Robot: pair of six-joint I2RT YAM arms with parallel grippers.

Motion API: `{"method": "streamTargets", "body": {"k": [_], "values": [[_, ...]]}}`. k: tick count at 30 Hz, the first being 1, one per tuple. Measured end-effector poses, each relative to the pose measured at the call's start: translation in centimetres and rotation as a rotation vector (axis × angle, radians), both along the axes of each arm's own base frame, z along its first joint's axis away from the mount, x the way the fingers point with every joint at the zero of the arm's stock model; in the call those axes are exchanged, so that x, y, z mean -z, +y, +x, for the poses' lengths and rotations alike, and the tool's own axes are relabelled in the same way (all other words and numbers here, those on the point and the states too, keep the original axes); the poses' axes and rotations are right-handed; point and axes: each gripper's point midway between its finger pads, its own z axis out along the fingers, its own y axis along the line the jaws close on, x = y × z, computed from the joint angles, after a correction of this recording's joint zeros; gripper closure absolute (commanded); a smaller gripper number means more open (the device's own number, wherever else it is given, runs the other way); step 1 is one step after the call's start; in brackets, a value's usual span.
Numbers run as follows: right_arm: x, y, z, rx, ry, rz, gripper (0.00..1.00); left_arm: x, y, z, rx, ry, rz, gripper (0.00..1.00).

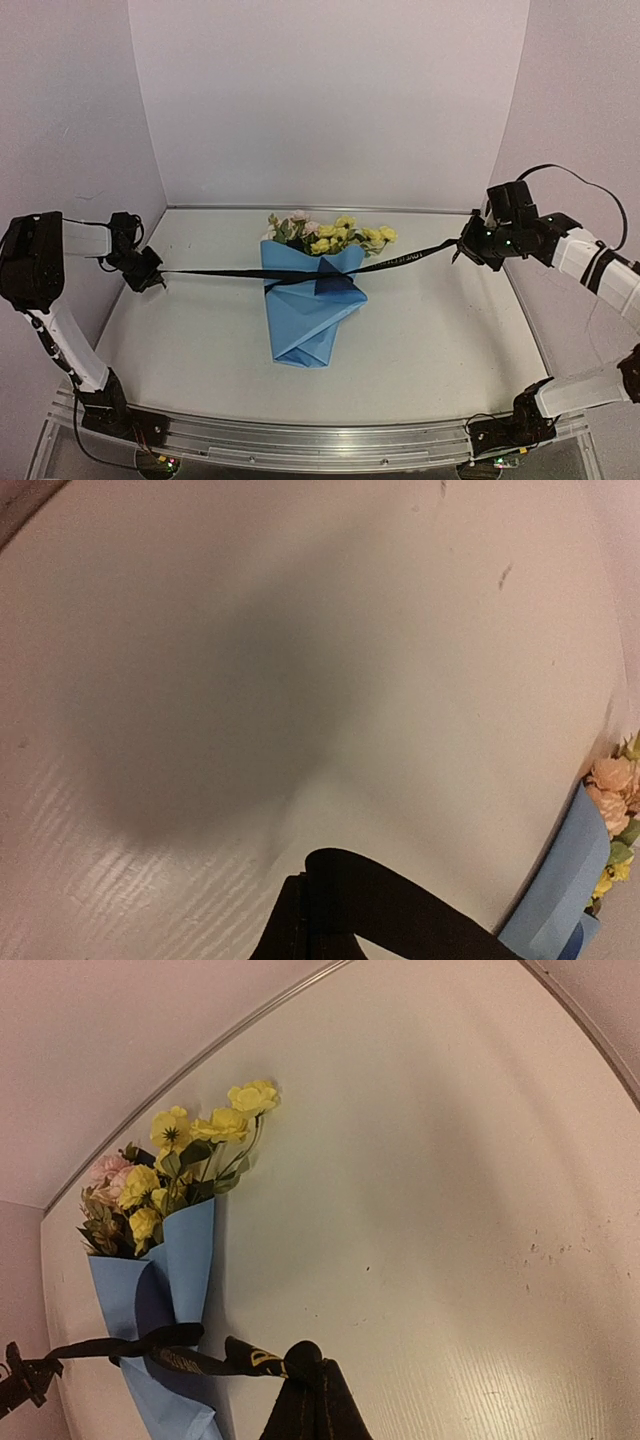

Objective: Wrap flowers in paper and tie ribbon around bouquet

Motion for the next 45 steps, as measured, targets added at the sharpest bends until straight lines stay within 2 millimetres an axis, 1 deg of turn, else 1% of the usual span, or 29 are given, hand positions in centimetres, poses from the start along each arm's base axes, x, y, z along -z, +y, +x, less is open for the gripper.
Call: {"method": "streamTargets", "body": {"k": [4,7,12,15,17,20,23,25,27,28,29,31,32,35,38,40,41,42,45], "values": [[0.6,-0.9,0.1,0.029,0.019,-0.016,1.00,0.1,2.4,0.0,-0.073,-0.005,-0.007,1.00],[1.9,-1.8,0.2,0.059,0.051,-0.026,1.00,0.0,3.6,0.0,-0.108,-0.008,-0.010,1.00],[5.1,-4.2,-0.2,0.123,0.139,-0.050,1.00,0.0,4.7,-0.1,-0.135,-0.010,-0.010,1.00],[6.1,-4.3,-0.3,0.124,0.171,-0.049,1.00,-0.1,4.5,-0.1,-0.116,-0.016,-0.020,1.00],[6.5,-3.8,-0.1,0.106,0.181,-0.034,1.00,-0.3,3.9,0.1,-0.088,-0.024,-0.033,1.00],[6.7,-2.5,0.0,0.058,0.182,-0.019,1.00,-1.2,2.4,0.8,-0.016,-0.055,-0.056,1.00],[6.9,-0.2,-0.1,-0.019,0.184,-0.021,1.00,-2.5,-0.7,2.2,0.103,-0.100,-0.069,1.00],[7.1,1.1,-0.1,-0.055,0.184,-0.020,1.00,-3.1,-2.9,2.8,0.177,-0.121,-0.071,1.00],[7.3,1.6,-0.2,-0.071,0.191,-0.022,0.99,-3.1,-4.6,2.9,0.230,-0.127,-0.081,1.00],[7.5,1.6,-0.3,-0.075,0.194,-0.025,0.95,-3.0,-5.2,2.8,0.249,-0.125,-0.086,1.00],[7.6,1.7,-0.3,-0.078,0.197,-0.028,0.87,-2.7,-5.5,2.7,0.264,-0.121,-0.089,1.00],[7.8,1.8,-0.5,-0.086,0.201,-0.044,0.61,-2.2,-6.1,2.6,0.295,-0.112,-0.100,1.00],[7.9,1.9,-0.6,-0.089,0.203,-0.057,0.52,-2.0,-6.4,2.5,0.311,-0.108,-0.106,1.00],[8.1,2.3,-1.4,-0.106,0.208,-0.116,0.34,-1.9,-7.7,2.2,0.373,-0.113,-0.124,1.00],[7.6,3.1,-1.9,-0.133,0.199,-0.173,0.25,-2.4,-9.8,1.9,0.455,-0.127,-0.138,1.00],[6.3,4.1,-1.8,-0.161,0.171,-0.196,0.22,-2.6,-10.7,1.7,0.487,-0.130,-0.138,0.99],[5.5,4.6,-1.5,-0.177,0.153,-0.206,0.21,-2.6,-10.9,1.7,0.494,-0.128,-0.134,0.99],[4.7,5.4,-1.1,-0.198,0.132,-0.211,0.21,-2.4,-10.8,1.6,0.488,-0.117,-0.122,0.97],[2.4,8.5,0.7,-0.273,0.069,-0.220,0.22,-1.5,-9.3,1.6,0.430,-0.075,-0.062,0.73]]}}
